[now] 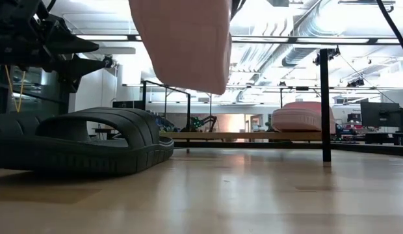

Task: Pick and place slides into the shelf
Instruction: Put the pink slide on the shelf

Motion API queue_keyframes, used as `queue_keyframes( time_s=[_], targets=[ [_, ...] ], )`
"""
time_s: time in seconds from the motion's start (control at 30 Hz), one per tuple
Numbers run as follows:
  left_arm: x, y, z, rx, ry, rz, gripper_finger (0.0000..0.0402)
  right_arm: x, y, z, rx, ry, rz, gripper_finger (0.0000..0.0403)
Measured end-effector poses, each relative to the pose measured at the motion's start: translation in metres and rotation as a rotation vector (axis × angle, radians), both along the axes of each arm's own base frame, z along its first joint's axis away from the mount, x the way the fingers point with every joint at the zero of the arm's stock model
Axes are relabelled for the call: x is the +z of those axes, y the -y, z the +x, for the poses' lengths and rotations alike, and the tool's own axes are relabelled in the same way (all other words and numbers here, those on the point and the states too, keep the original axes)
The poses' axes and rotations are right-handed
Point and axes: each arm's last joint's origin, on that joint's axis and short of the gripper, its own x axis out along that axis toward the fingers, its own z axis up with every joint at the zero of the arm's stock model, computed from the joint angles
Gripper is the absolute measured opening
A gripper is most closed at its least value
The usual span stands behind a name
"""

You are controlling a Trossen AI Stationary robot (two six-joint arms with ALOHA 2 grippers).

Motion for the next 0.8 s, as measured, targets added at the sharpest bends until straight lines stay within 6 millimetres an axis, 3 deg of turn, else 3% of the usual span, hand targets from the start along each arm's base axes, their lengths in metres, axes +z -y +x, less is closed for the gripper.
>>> queue_keyframes(
  time_s=[0.8],
  targets=[
    [0.000,0.000,0.000,0.000,-0.006,0.025,0.0205,0.002,0.070,0.024,-0.101,-0.055,-0.043,0.0000]
  ],
)
